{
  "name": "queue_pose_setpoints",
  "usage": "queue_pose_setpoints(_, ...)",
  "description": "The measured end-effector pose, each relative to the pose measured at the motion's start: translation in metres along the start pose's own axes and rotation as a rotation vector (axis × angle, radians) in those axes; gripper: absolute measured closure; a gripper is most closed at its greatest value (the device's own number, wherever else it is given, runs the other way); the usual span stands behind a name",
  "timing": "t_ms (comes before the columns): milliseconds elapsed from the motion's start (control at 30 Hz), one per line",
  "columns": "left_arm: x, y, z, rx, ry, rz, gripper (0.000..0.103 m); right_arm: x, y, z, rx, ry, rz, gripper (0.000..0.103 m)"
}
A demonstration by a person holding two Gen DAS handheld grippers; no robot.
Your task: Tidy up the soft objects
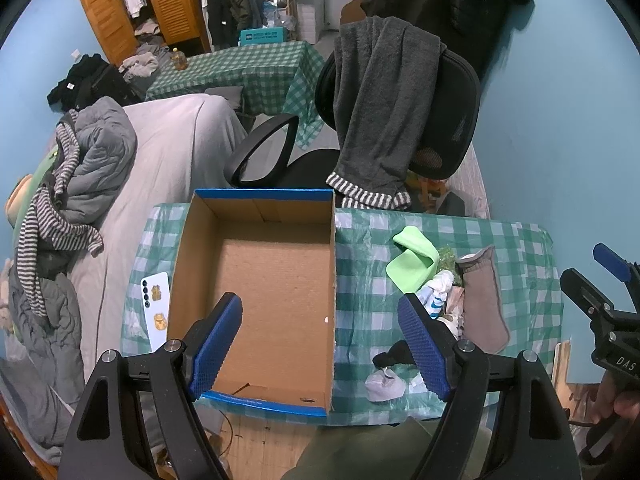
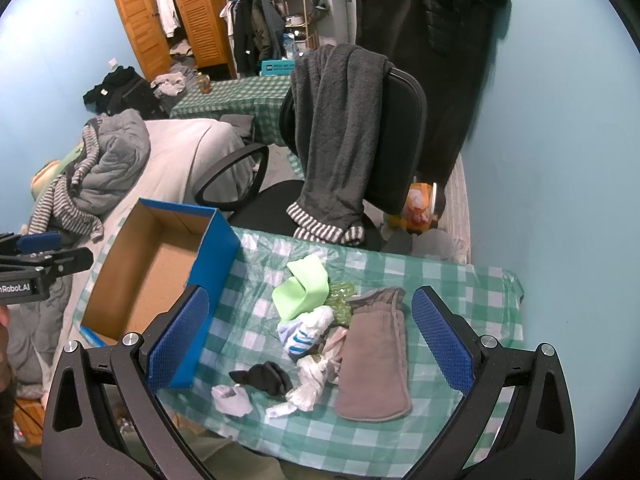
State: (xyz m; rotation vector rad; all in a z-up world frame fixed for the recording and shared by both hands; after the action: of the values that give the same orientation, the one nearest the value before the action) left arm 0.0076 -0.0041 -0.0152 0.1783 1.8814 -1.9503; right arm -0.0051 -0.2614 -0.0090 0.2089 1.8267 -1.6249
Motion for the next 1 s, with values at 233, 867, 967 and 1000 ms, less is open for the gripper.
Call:
queue_pose_setpoints(233,0.0022,-0.0009,-0.0011,-0.001,-0.002,0.000,0.021,0.0020,0.0001,-0.0003,-0.002,0.000,-0.001,0.002)
queue_pose_setpoints(867,0.0070,-0.0019,-0.0026,-0.005,-0.002,-0.002,0.021,0.0036,-0.0001,-0.0026,-0.002,0.003,-0.002,0.002)
queue_pose_setpoints(967,0.0076,-0.0021,-0.0030,-0.005,-0.003,-0.004,0.021,0.0037,-0.0003,-0.0027,-0.002,0.001,-0.003,0.002)
queue_pose_setpoints(1000,0.0072,-0.0020,-0.0024,-0.005,-0.003,-0.003,0.021,0.0038,-0.0005,-0.0027,-0.003,0.002,-0.003,0.002)
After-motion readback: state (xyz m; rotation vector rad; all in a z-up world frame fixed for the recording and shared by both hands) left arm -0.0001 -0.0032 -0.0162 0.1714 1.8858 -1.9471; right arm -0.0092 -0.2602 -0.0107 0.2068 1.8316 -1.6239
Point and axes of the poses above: each gripper's, at about its wrist camera, not at the fingertips, and y roughly the way its jaws point, z to its right, x to its underside, the point moved 2 cm from there along y, roughly the way its jaws point, and after that the axes turned 12 degrees about -y, right-handed, at the moved point
